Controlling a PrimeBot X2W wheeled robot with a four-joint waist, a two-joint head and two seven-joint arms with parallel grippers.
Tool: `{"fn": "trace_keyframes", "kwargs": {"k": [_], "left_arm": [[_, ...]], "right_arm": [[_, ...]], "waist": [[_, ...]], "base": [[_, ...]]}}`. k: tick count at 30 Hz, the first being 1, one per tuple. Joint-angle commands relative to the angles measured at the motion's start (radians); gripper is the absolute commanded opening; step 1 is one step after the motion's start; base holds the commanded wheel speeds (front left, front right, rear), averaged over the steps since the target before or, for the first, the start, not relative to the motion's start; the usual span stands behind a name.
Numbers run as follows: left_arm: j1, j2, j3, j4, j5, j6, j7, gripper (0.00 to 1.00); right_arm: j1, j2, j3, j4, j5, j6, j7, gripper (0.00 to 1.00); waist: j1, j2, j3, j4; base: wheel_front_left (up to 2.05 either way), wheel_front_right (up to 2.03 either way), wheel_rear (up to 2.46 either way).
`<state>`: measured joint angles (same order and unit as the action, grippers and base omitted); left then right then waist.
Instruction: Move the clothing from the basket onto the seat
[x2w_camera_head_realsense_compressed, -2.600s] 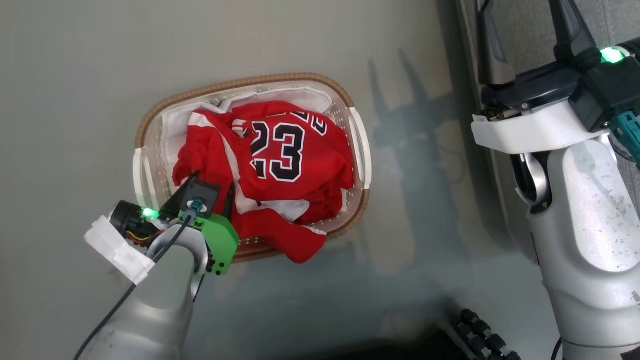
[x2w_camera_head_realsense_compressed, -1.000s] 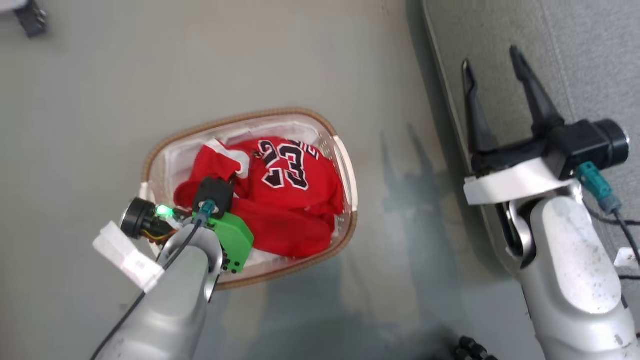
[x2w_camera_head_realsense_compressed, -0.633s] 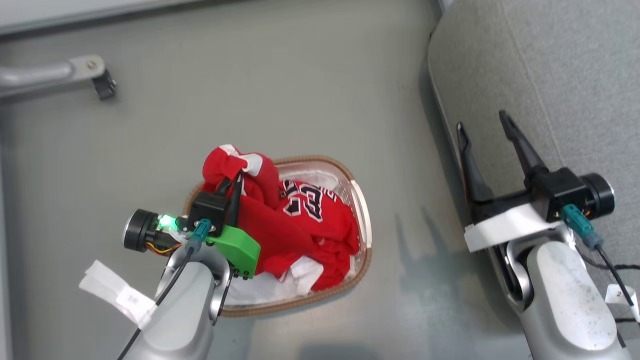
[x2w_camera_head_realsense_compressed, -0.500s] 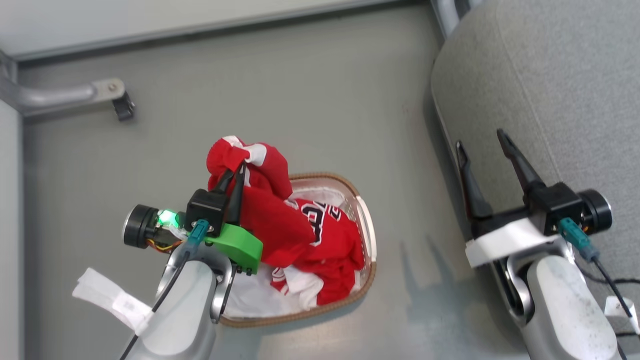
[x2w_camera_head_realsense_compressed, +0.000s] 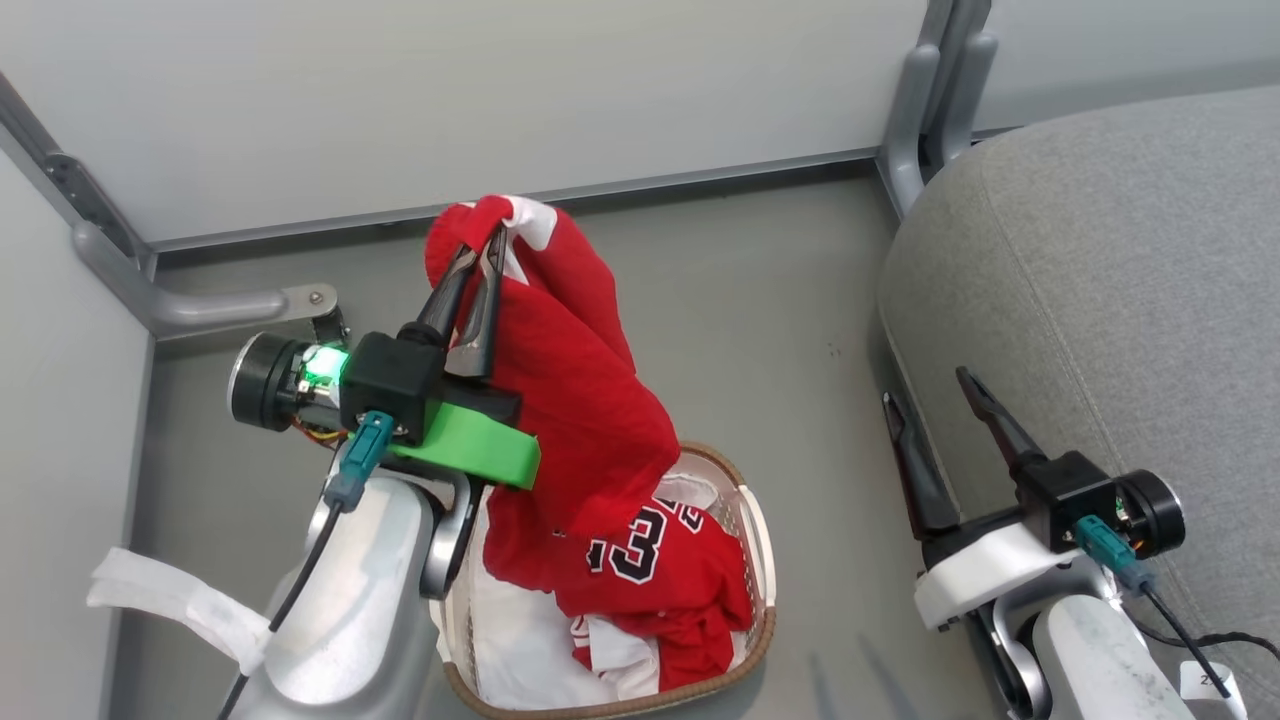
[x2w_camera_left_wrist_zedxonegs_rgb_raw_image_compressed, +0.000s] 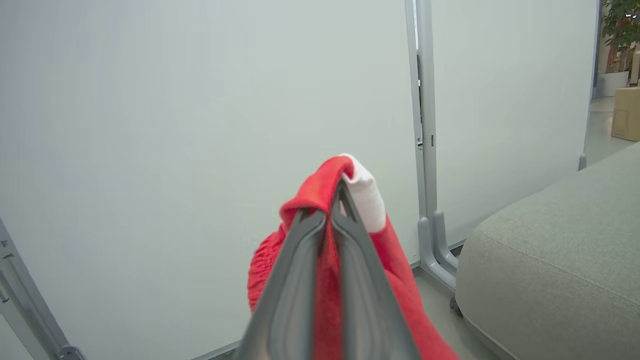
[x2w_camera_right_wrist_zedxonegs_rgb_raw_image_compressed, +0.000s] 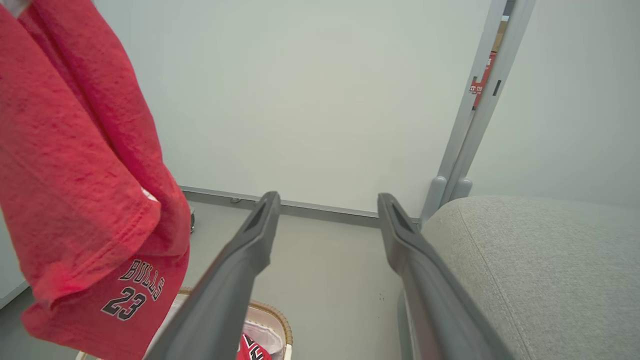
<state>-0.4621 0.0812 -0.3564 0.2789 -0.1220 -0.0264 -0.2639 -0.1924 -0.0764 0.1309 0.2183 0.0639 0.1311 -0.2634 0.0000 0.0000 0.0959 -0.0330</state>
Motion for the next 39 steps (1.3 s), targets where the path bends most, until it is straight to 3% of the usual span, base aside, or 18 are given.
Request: {"fn": "trace_keyframes", "kwargs": {"k": [1,4,11,17,25,26,27,28,33,34,35,36,39], "left_arm": [[-0.015,0.000,0.000,-0.010,-0.001,-0.003,-0.001,0.00],[-0.017,-0.005,-0.009,-0.021,-0.007,-0.004,-0.001,0.00],[-0.004,-0.018,-0.053,-0.026,-0.018,-0.007,-0.001,0.00],[-0.004,-0.024,-0.112,-0.024,-0.031,-0.012,-0.001,0.00],[-0.029,-0.029,-0.200,-0.024,-0.066,0.000,-0.001,0.00],[-0.030,-0.029,-0.214,-0.027,-0.076,0.003,-0.001,0.00],[-0.030,-0.029,-0.220,-0.028,-0.082,0.005,-0.001,0.00],[-0.030,-0.029,-0.229,-0.028,-0.088,0.010,-0.001,0.00],[-0.023,-0.029,-0.239,-0.013,-0.091,0.028,-0.001,0.00],[-0.020,-0.027,-0.234,-0.013,-0.086,0.031,-0.001,0.25],[-0.014,-0.024,-0.233,-0.006,-0.087,0.031,-0.001,0.65],[-0.009,-0.022,-0.229,-0.005,-0.085,0.032,-0.001,1.00],[0.006,-0.012,-0.217,0.000,-0.081,0.033,-0.001,1.00]], "right_arm": [[0.016,-0.003,0.007,0.003,0.007,-0.001,-0.002,1.00],[0.016,-0.008,0.058,-0.001,0.014,-0.001,-0.002,1.00],[-0.125,-0.065,0.344,-0.020,0.123,-0.001,-0.002,1.00],[-0.306,-0.068,0.542,0.077,0.202,-0.001,-0.002,1.00],[-0.418,-0.004,0.599,0.267,0.233,-0.001,-0.002,1.00],[-0.415,0.003,0.607,0.300,0.250,-0.001,-0.002,0.89],[-0.418,0.007,0.613,0.317,0.260,-0.001,-0.002,0.41],[-0.426,0.012,0.608,0.322,0.272,-0.001,-0.002,0.00],[-0.409,0.015,0.560,0.312,0.272,-0.001,-0.002,0.00],[-0.399,0.016,0.543,0.300,0.266,-0.001,-0.002,0.00],[-0.389,0.015,0.530,0.292,0.261,-0.001,-0.002,0.00],[-0.379,0.011,0.510,0.279,0.252,-0.001,-0.002,0.00],[-0.354,0.000,0.467,0.242,0.230,-0.001,-0.002,0.00]], "waist": [[0.0000,0.0000,-0.022,0.014],[0.0000,0.0000,-0.028,0.023],[0.0000,0.0000,-0.023,0.061],[0.0000,0.0000,-0.020,0.109],[0.0000,0.0000,-0.019,0.175],[0.0000,0.0000,-0.019,0.182],[0.0000,0.0000,-0.019,0.186],[0.0000,0.0000,-0.019,0.189],[0.0000,0.0000,-0.014,0.172],[0.0000,0.0000,-0.011,0.157],[0.0000,0.0000,-0.010,0.145],[0.0000,0.0000,-0.008,0.127],[0.0000,0.0000,0.000,0.069]], "base": [[0.00,0.00,0.00],[0.00,0.00,0.00],[0.00,0.00,0.00],[0.00,0.00,0.00],[0.00,0.00,0.00],[0.00,0.00,0.00],[0.00,0.00,0.00],[0.00,0.00,0.00],[0.00,0.00,0.00],[0.00,0.00,0.00],[0.00,0.00,0.00],[0.00,0.00,0.00],[0.00,0.00,0.00]]}}
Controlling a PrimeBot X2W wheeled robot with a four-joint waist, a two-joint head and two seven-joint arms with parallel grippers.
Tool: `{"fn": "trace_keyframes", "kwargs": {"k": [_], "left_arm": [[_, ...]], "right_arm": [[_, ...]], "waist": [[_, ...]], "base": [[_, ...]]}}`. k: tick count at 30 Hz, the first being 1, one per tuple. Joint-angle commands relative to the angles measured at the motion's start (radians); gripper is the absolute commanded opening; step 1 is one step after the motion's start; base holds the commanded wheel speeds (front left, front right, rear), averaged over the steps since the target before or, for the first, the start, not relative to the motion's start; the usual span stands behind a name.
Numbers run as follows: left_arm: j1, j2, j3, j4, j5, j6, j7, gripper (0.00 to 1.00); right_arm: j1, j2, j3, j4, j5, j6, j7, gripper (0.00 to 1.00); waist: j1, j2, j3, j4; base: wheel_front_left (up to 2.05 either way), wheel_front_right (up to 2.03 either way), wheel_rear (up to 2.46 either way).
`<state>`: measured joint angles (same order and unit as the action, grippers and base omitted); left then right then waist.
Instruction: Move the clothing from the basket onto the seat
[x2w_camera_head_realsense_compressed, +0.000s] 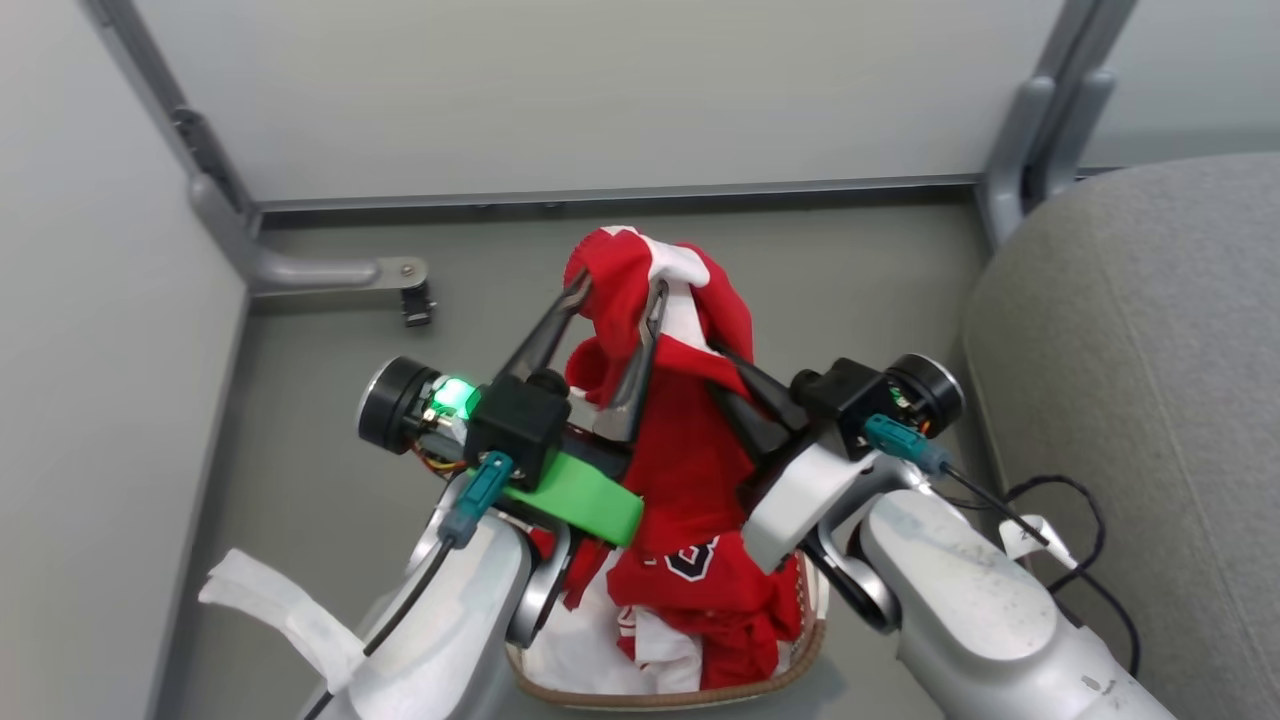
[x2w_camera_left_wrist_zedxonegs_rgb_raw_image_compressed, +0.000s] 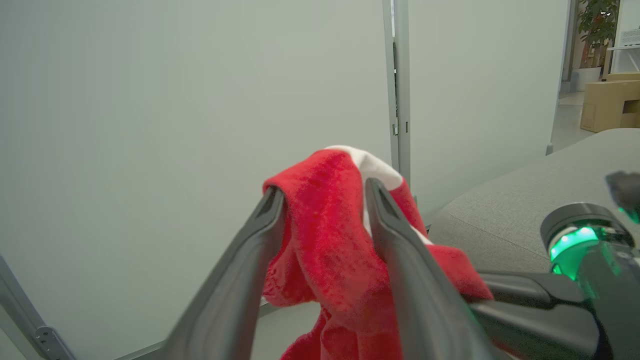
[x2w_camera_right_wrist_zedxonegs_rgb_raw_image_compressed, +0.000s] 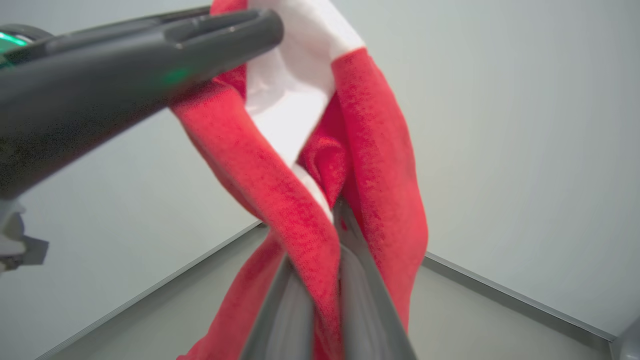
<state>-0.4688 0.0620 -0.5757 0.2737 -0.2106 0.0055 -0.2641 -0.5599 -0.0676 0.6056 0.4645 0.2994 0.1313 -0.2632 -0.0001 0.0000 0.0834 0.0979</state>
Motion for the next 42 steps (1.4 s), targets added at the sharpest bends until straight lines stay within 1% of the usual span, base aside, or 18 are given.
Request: {"fn": "trace_keyframes", "kwargs": {"k": [1,6,10,13,19,23,26,29,33,38,40,42], "left_arm": [[0.015,0.011,0.010,0.005,0.010,0.004,0.000,1.00],[0.036,0.025,0.034,-0.004,0.022,0.008,-0.001,1.00],[0.059,0.027,0.043,0.001,0.032,0.000,-0.001,1.00],[0.075,0.023,0.048,-0.005,0.039,-0.007,-0.001,1.00],[0.092,0.021,0.054,-0.004,0.064,-0.024,0.000,1.00],[0.097,0.017,0.062,0.002,0.073,-0.032,-0.001,1.00],[0.088,0.017,0.062,0.011,0.080,-0.042,-0.001,1.00],[0.069,0.018,0.061,0.020,0.091,-0.051,-0.001,1.00],[0.047,0.026,0.054,0.036,0.111,-0.065,-0.001,1.00],[0.009,0.038,0.046,0.042,0.134,-0.079,-0.001,1.00],[-0.008,0.041,0.043,0.042,0.139,-0.083,-0.001,1.00],[-0.028,0.042,0.041,0.040,0.145,-0.085,-0.001,1.00]], "right_arm": [[0.022,-0.011,-0.017,-0.017,-0.013,-0.001,-0.002,0.00],[0.048,-0.032,-0.070,-0.069,-0.037,-0.001,-0.002,0.00],[0.062,-0.038,-0.109,-0.101,-0.047,-0.001,-0.002,0.00],[0.064,-0.045,-0.141,-0.120,-0.044,-0.001,-0.002,0.00],[0.059,-0.074,-0.211,-0.148,-0.051,-0.001,-0.002,0.00],[0.035,-0.115,-0.251,-0.151,-0.068,-0.001,-0.002,0.00],[-0.003,-0.147,-0.294,-0.148,-0.083,-0.001,-0.002,0.00],[-0.058,-0.180,-0.352,-0.141,-0.107,-0.001,-0.002,0.00],[-0.154,-0.229,-0.426,-0.126,-0.143,-0.001,-0.002,0.00],[-0.300,-0.299,-0.540,-0.072,-0.192,-0.001,-0.002,0.00],[-0.351,-0.340,-0.552,-0.055,-0.232,-0.001,-0.002,0.00],[-0.406,-0.373,-0.591,-0.022,-0.252,-0.001,-0.002,0.00]], "waist": [[0.0001,0.0000,0.016,-0.089],[0.0001,0.0000,0.041,-0.218],[0.0001,0.0000,0.061,-0.327],[0.0001,0.0000,0.075,-0.394],[0.0001,0.0000,0.111,-0.501],[0.0001,0.0000,0.142,-0.542],[0.0001,0.0000,0.177,-0.549],[0.0001,0.0000,0.222,-0.539],[0.0001,0.0000,0.294,-0.505],[0.0001,0.0000,0.385,-0.448],[0.0001,0.0000,0.414,-0.427],[0.0001,0.0000,0.451,-0.401]], "base": [[0.00,0.00,0.00],[0.00,0.00,0.00],[0.00,0.00,0.00],[0.00,0.00,0.00],[0.00,0.00,0.00],[0.00,0.00,0.00],[0.00,0.00,0.00],[0.00,0.00,0.00],[0.00,0.00,0.00],[0.00,0.00,0.00],[0.00,0.00,0.00],[0.00,0.00,0.00]]}}
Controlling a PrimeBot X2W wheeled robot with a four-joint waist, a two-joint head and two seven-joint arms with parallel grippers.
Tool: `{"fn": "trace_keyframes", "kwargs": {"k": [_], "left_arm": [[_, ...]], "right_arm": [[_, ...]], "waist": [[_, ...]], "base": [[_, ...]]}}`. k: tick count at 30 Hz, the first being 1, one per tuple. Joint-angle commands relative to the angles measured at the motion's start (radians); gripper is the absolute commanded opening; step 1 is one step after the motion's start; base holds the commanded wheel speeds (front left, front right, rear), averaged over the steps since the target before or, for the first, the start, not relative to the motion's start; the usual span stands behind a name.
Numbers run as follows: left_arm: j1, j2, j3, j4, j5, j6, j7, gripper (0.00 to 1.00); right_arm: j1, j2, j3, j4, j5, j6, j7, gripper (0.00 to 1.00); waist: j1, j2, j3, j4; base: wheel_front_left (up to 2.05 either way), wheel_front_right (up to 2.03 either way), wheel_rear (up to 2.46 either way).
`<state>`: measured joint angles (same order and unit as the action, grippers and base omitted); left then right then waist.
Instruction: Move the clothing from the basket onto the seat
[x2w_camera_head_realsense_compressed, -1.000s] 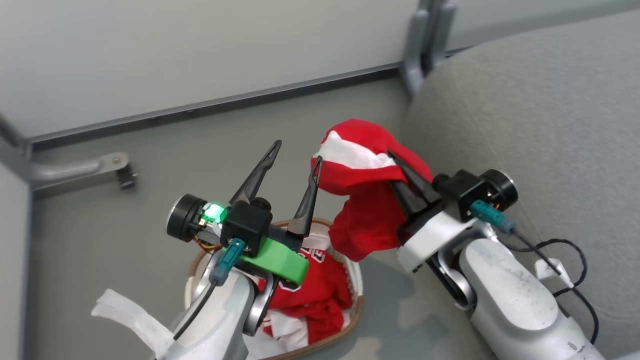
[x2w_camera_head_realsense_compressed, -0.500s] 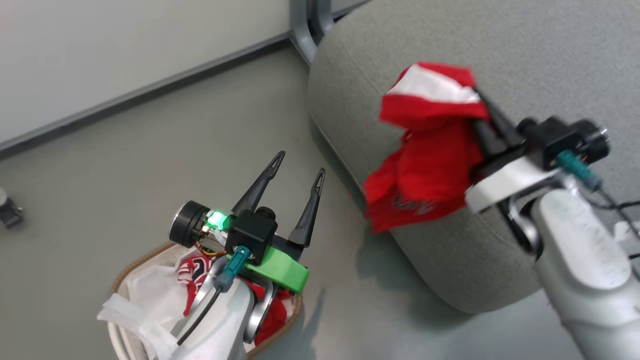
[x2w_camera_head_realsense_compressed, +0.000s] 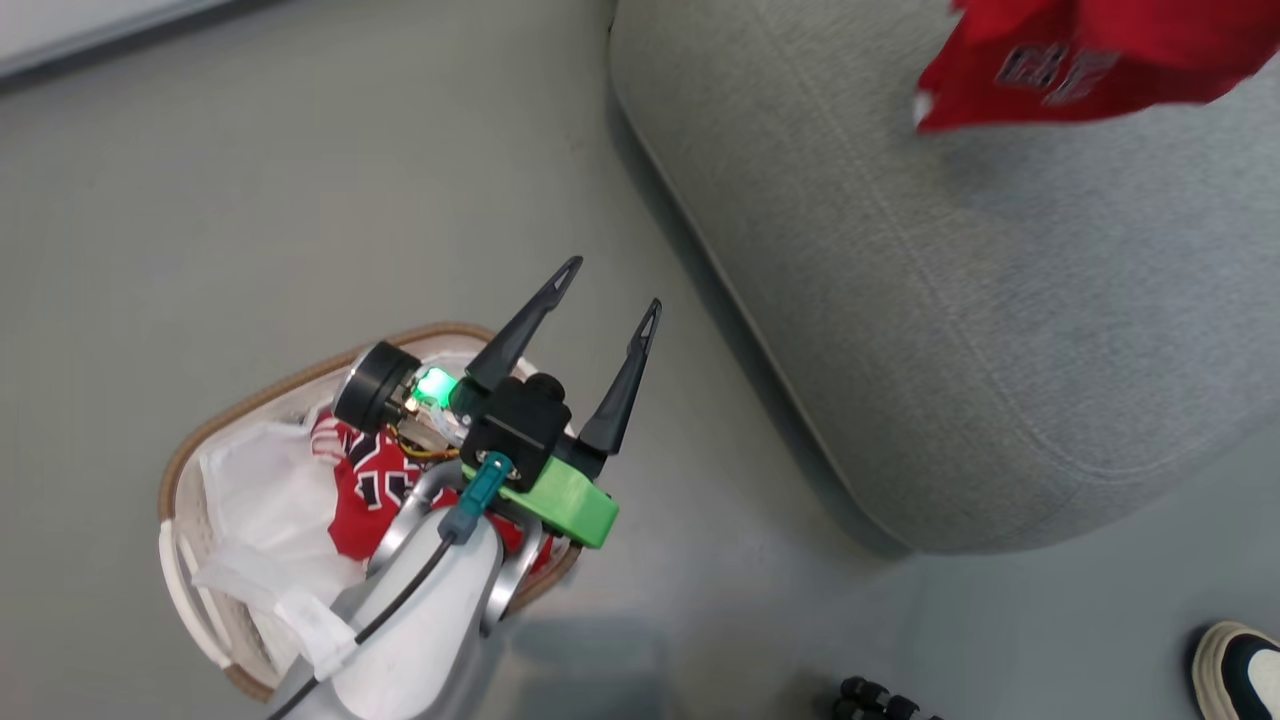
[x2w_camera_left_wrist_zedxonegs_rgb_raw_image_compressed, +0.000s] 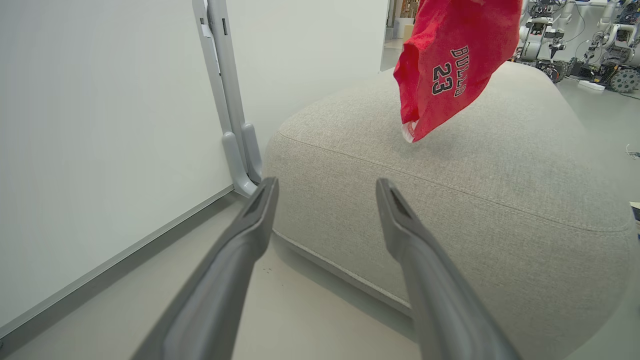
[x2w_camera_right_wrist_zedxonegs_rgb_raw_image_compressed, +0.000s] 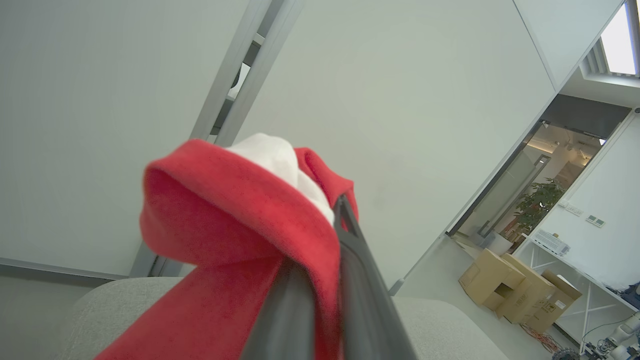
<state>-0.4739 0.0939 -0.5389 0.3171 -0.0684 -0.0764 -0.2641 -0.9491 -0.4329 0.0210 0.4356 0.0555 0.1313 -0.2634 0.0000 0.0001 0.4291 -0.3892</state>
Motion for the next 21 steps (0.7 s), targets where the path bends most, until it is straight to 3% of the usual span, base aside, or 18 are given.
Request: {"fn": "trace_keyframes", "kwargs": {"k": [1,5,10,11,12,21], "left_arm": [[-0.029,0.010,0.004,-0.003,0.005,-0.003,-0.001,1.00],[-0.045,0.008,0.003,0.002,0.010,-0.003,-0.001,1.00],[-0.052,0.009,0.005,0.011,0.010,-0.004,-0.001,1.00],[-0.053,0.011,0.006,0.012,0.012,-0.001,-0.001,1.00],[-0.056,0.015,0.009,0.017,0.017,0.003,-0.001,1.00],[-0.036,0.023,0.038,0.040,0.012,0.026,-0.001,1.00]], "right_arm": [[-0.037,-0.021,-0.023,0.021,-0.018,-0.001,-0.002,0.00],[-0.097,-0.062,-0.105,0.109,-0.063,-0.001,-0.002,0.00],[-0.088,-0.067,-0.205,0.223,-0.114,-0.001,-0.002,0.02],[-0.082,-0.062,-0.222,0.233,-0.118,-0.001,-0.002,0.23],[-0.063,-0.048,-0.247,0.260,-0.132,-0.001,-0.002,1.00],[0.139,0.053,-0.311,0.191,-0.141,-0.001,-0.002,1.00]], "waist": [[0.0000,-0.0001,0.118,0.096],[0.0000,-0.0001,0.164,0.137],[0.0000,-0.0001,0.192,0.175],[0.0000,-0.0001,0.195,0.178],[0.0000,-0.0001,0.200,0.182],[0.0000,-0.0001,0.155,0.172]], "base": [[0.00,0.00,0.00],[0.00,0.00,0.00],[0.00,0.00,0.00],[0.00,0.00,0.00],[0.00,0.00,0.00],[0.00,0.00,0.00]]}}
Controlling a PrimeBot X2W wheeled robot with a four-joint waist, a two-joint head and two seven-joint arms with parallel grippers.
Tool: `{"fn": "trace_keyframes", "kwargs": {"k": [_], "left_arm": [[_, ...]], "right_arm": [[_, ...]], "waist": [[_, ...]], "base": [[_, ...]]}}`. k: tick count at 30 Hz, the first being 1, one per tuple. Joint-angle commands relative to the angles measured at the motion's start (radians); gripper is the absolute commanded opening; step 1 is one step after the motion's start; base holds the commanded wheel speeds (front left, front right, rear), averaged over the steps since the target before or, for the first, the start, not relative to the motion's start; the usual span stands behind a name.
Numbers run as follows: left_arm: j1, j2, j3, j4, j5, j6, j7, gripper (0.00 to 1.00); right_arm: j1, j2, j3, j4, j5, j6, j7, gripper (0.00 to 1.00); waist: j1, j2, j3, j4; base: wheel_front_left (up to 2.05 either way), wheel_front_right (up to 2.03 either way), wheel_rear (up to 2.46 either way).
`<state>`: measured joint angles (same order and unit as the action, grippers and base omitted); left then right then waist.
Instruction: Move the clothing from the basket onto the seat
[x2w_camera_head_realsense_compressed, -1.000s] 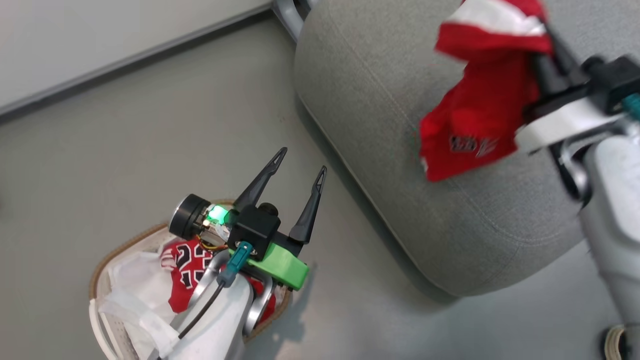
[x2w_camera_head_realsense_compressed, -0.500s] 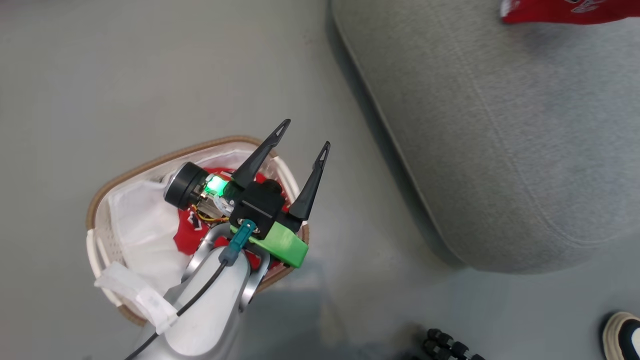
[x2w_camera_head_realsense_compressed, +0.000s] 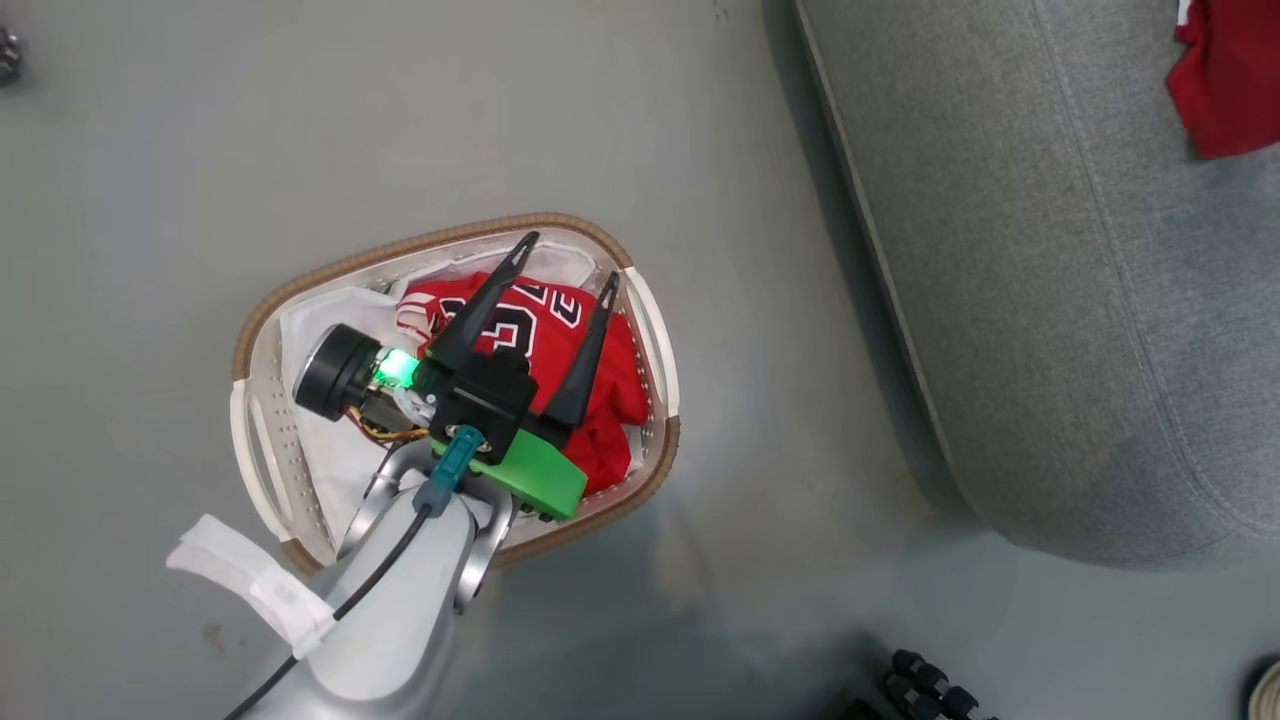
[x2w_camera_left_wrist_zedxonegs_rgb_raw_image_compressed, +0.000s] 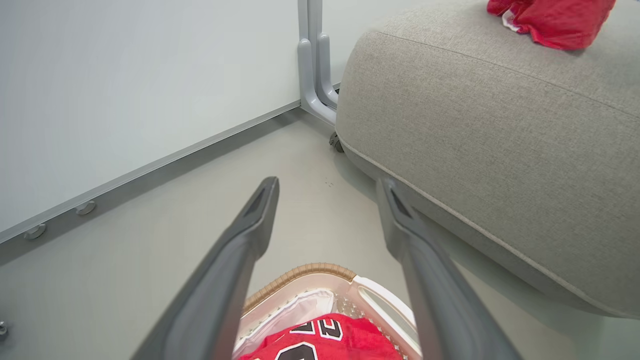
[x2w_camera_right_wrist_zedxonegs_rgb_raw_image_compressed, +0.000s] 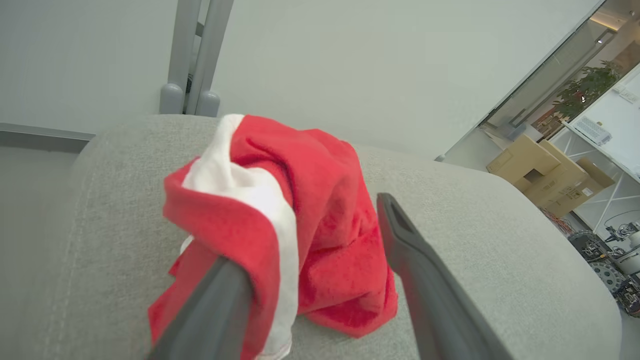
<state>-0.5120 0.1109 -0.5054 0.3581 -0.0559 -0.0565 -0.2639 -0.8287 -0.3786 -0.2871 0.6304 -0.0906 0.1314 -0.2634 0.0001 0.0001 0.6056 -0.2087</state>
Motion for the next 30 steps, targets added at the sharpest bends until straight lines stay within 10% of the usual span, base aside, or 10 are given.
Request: {"fn": "trace_keyframes", "kwargs": {"k": [1,30], "left_arm": [[0.008,0.007,0.010,0.006,-0.001,0.010,-0.001,1.00],[0.291,0.008,0.355,0.014,-0.058,0.169,-0.001,1.00]], "right_arm": [[0.049,0.012,-0.004,-0.018,0.009,-0.001,-0.002,1.00],[0.469,0.268,0.230,-0.317,0.131,-0.001,-0.002,1.00]], "waist": [[-0.0001,-0.0001,-0.036,-0.010],[-0.0001,-0.0001,-0.400,0.167]], "base": [[0.00,0.00,0.00],[0.00,0.00,0.00]]}}
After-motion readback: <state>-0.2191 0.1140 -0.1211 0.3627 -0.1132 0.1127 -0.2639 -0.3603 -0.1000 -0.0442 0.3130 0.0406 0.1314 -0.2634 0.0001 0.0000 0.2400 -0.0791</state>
